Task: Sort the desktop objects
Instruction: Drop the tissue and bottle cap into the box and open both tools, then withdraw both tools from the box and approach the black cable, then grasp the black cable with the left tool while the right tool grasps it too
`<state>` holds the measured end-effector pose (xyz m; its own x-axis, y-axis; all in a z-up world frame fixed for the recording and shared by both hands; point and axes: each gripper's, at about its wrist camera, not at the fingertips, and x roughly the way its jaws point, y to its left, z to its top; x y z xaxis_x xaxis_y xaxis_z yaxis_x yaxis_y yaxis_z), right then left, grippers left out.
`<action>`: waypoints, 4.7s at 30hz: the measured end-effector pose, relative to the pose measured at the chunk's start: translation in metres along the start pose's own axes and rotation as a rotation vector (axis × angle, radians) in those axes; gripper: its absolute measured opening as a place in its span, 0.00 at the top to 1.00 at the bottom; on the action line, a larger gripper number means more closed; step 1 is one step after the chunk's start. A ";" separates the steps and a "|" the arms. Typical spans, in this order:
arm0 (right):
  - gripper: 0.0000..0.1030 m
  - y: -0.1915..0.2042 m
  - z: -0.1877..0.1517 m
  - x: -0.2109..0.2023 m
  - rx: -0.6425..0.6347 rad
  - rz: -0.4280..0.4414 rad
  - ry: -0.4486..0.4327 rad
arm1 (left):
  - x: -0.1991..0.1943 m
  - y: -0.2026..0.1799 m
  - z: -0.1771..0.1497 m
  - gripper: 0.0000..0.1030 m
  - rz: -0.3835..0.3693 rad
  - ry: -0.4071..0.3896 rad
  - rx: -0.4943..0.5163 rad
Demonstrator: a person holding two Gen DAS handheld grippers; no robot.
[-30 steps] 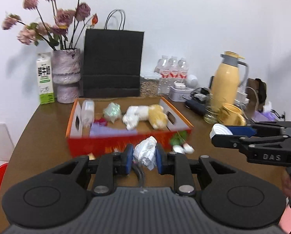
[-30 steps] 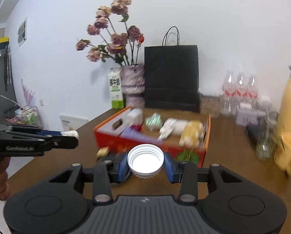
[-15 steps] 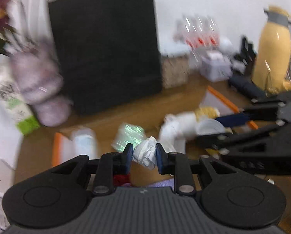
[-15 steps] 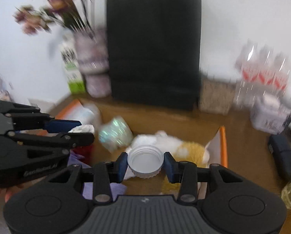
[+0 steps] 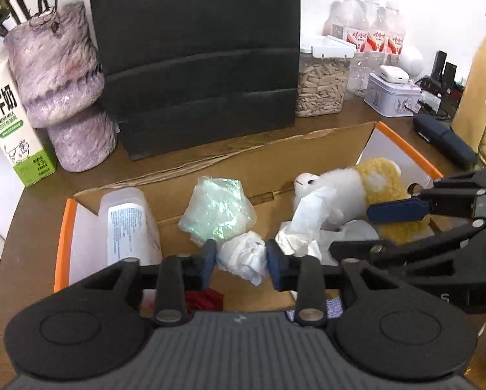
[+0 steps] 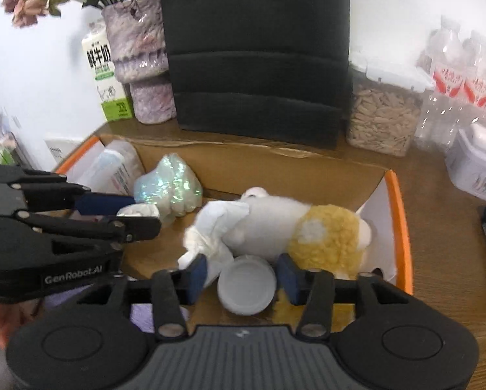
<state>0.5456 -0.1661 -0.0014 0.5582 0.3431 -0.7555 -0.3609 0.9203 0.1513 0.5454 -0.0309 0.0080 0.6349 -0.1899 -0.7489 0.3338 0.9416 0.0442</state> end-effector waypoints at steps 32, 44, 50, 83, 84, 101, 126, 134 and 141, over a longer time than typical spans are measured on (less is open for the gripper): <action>0.07 0.051 -0.124 -0.224 -0.038 -0.045 -0.157 | -0.247 -0.033 -0.133 0.18 0.155 -0.193 -0.237; 0.01 0.072 -0.283 -0.314 0.044 -0.007 -0.280 | -0.346 -0.104 -0.274 0.00 0.076 -0.359 -0.220; 0.00 0.106 -0.369 -0.340 -0.045 -0.122 -0.417 | -0.352 -0.116 -0.326 0.00 0.078 -0.312 -0.266; 0.00 0.101 -0.376 -0.281 0.027 -0.037 -0.239 | -0.300 -0.118 -0.348 0.00 0.029 -0.154 -0.260; 0.00 0.100 -0.375 -0.279 0.027 -0.037 -0.240 | -0.298 -0.115 -0.347 0.00 0.032 -0.152 -0.268; 0.35 0.075 -0.295 -0.223 -0.030 -0.065 -0.243 | -0.235 -0.056 -0.254 0.09 0.047 -0.216 -0.155; 0.67 0.060 -0.203 -0.112 -0.070 0.018 -0.198 | -0.150 -0.041 -0.179 0.82 -0.036 -0.195 0.147; 0.66 0.088 -0.200 -0.119 -0.119 0.144 -0.221 | -0.219 -0.012 -0.199 0.94 -0.038 -0.380 -0.073; 0.67 0.128 -0.166 -0.086 -0.189 0.205 -0.207 | -0.227 0.016 -0.233 0.94 0.029 -0.301 -0.203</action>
<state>0.3273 -0.1086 -0.0227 0.5922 0.5659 -0.5736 -0.6024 0.7837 0.1512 0.2445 0.0923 0.0242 0.8291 -0.2067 -0.5195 0.1860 0.9782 -0.0923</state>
